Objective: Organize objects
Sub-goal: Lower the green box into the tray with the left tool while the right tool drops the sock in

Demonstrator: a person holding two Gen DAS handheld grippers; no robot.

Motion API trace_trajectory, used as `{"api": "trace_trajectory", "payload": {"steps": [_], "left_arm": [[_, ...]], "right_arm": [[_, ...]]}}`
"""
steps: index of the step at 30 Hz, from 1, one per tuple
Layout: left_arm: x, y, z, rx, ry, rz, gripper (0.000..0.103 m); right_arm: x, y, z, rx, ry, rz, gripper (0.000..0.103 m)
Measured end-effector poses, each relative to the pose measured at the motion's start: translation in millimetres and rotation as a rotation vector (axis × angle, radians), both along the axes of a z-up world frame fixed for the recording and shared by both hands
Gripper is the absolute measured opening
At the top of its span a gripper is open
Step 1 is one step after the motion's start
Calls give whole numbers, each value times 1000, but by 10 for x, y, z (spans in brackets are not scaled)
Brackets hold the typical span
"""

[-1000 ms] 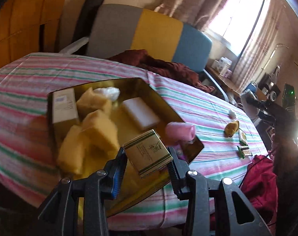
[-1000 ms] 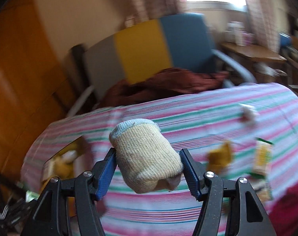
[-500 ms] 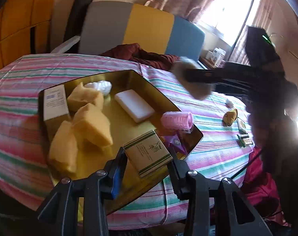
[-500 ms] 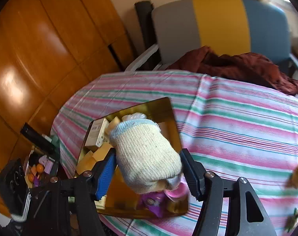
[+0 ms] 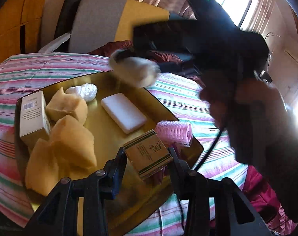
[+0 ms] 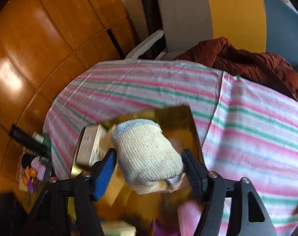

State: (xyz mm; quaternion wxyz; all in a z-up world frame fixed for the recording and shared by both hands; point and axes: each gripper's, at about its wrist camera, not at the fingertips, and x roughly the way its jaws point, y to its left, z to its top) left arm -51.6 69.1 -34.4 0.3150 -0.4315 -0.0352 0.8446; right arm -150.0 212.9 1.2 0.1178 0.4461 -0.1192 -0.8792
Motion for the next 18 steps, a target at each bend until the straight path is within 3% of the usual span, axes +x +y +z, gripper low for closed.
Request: {"api": "trace_trajectory", "payload": {"steps": [1,2,8,12,15,18], "left_arm": [[-21,11,-17,2,-4,0,41],[-43,29,-38,1,-8,3,42],[-206,55,-154,15,-68,41,51],[-173,45,-160,46,-93,37,52],[-147,76,-168,125,-132,-20,53],[-99,175,-155,183,-154,-74,61]], "right_arm": [[-53,10,6,3,7,-16,100],[-81,24,14,13,13,-32,101],[119,137,-29,14,1,-47,101],[346,277,-93,14,-10,-76,101],[496,341,-117,13,-13,-100,102],[633,382,-98,14,1,-117,102]]}}
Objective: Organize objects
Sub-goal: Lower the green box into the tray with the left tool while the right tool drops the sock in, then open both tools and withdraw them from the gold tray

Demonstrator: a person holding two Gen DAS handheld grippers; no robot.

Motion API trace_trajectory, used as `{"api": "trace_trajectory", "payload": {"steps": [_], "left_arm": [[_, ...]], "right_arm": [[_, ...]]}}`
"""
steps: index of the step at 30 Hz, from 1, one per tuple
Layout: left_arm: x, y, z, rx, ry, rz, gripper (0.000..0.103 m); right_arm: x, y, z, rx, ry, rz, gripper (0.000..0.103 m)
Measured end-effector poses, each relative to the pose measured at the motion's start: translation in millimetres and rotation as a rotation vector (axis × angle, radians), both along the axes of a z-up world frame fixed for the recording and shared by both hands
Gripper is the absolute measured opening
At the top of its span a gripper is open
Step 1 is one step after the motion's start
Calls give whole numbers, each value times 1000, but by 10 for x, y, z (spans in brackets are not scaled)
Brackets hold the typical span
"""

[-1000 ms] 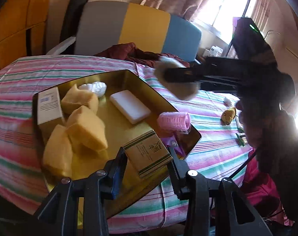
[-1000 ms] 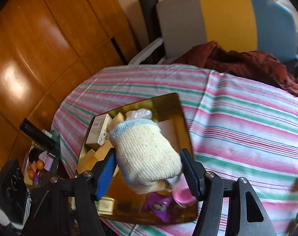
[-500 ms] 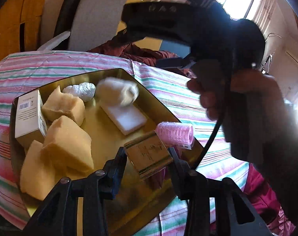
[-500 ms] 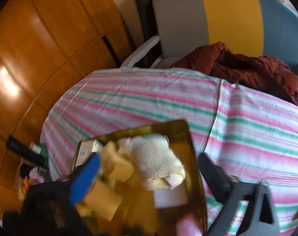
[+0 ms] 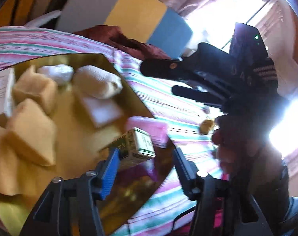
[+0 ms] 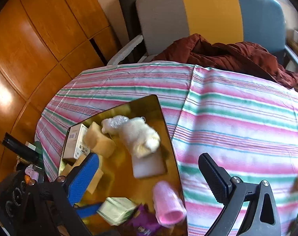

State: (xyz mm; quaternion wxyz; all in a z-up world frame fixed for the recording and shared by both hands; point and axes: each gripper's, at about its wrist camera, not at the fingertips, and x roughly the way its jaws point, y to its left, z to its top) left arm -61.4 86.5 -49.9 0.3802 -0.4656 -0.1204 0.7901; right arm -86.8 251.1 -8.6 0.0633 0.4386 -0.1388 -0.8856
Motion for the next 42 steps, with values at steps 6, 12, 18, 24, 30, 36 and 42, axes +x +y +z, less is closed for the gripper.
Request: {"api": "trace_trajectory", "payload": {"steps": [6,12,18,24,30,36,42], "left_arm": [[45,-80,18,-30,18,68,61],[74,-125,25,-26,6,87,62],[139,-186,88,-119,48,137,62],[304,-301,246,-245,144,221,62],[437,-317,454,-338,274,277,62],[470,-313,530,-369,322,301,62],[513,-275,531,-368,319,286,62]], "right_arm": [[269,177,138,-12,50,-67,102],[443,227,197,-14,71,-87,103],[576,246,153,-3,63,-96,103],[702,215,108,38,66,-96,103],[794,130,65,84,65,-78,103],[867,150,35,112,61,-80,103],[928,294,16,112,54,-120,103]]}}
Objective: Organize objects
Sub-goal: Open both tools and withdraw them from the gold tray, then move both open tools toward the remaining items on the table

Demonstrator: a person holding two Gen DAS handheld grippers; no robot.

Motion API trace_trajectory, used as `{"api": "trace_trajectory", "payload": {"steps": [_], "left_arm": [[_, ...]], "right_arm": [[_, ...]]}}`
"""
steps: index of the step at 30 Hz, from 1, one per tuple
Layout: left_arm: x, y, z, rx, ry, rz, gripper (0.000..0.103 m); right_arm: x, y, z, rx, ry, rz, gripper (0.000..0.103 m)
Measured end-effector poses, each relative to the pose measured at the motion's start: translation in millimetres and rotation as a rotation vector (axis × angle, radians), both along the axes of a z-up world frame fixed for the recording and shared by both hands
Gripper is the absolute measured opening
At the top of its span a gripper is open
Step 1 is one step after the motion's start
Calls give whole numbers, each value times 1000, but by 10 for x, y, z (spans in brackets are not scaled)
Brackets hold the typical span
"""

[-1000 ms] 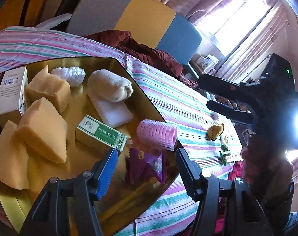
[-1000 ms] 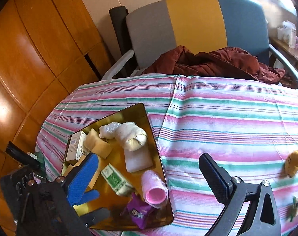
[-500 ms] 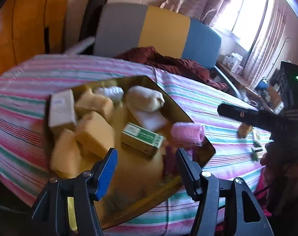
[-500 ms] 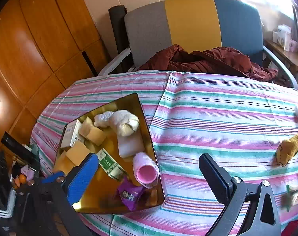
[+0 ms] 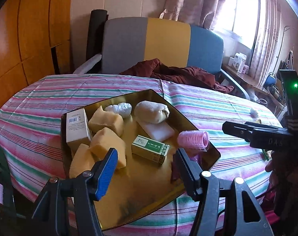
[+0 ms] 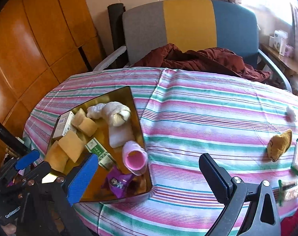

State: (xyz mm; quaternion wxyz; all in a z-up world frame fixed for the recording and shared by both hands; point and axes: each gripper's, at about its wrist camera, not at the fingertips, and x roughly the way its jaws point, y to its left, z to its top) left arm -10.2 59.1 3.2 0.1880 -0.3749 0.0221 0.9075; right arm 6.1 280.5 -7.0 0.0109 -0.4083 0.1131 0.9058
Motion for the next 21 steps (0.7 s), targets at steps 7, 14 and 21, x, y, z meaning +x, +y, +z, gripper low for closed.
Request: {"api": "trace_trajectory", "payload": {"steps": [7,14,21], "left_arm": [[12,62,-50,-13,-25,-18,62],[41,142,-40,-39,-17,-42,62],[73,286,105,-25,16,-112,62]], "right_arm": [[64,171,-82,3,-24,-43,103],[135,385,-191,23,-72,-96,103],[190,699,-283,42,-127,-158,103]]}}
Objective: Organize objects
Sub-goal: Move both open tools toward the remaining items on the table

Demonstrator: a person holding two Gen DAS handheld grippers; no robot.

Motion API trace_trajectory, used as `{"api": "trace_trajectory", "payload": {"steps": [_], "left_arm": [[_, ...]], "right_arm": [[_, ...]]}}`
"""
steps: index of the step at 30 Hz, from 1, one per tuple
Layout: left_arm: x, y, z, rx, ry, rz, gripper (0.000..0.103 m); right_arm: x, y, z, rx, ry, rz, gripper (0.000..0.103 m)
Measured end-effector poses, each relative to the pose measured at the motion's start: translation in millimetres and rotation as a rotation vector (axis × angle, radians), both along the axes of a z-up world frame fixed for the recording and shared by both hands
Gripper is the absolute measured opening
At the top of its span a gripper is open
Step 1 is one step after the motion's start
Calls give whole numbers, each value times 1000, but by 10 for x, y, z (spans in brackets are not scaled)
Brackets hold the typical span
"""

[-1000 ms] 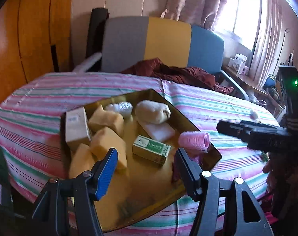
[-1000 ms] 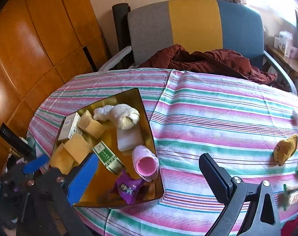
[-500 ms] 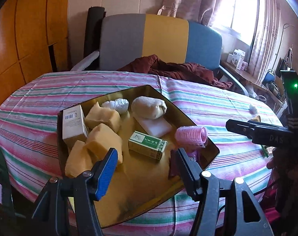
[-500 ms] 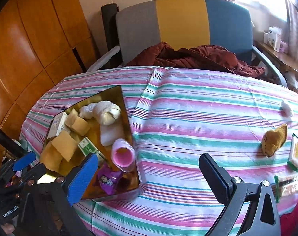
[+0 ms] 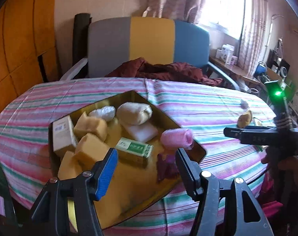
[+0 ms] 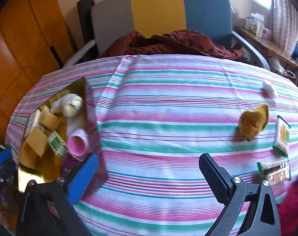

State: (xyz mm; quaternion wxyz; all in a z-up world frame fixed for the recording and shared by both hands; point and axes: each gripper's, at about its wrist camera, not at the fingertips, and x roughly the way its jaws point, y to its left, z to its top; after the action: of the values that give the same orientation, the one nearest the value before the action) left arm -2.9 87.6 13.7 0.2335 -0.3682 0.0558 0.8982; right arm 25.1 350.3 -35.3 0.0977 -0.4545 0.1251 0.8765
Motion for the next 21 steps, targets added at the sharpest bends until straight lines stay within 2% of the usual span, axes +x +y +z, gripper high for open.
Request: {"api": "trace_trajectory", "payload": {"steps": [10,14,21], "left_arm": [[-29,471,134,15,11,-141,62],[-42,723,136,9,-4,-200,62],[-54,1257,99,-11,-33,-314,62]], "right_arm": [[166,720,22,-16,-59,-138,103],[291,1109,58,-24,-74,-202,103],[605,2000,151,-50,-61,-391,103]]}}
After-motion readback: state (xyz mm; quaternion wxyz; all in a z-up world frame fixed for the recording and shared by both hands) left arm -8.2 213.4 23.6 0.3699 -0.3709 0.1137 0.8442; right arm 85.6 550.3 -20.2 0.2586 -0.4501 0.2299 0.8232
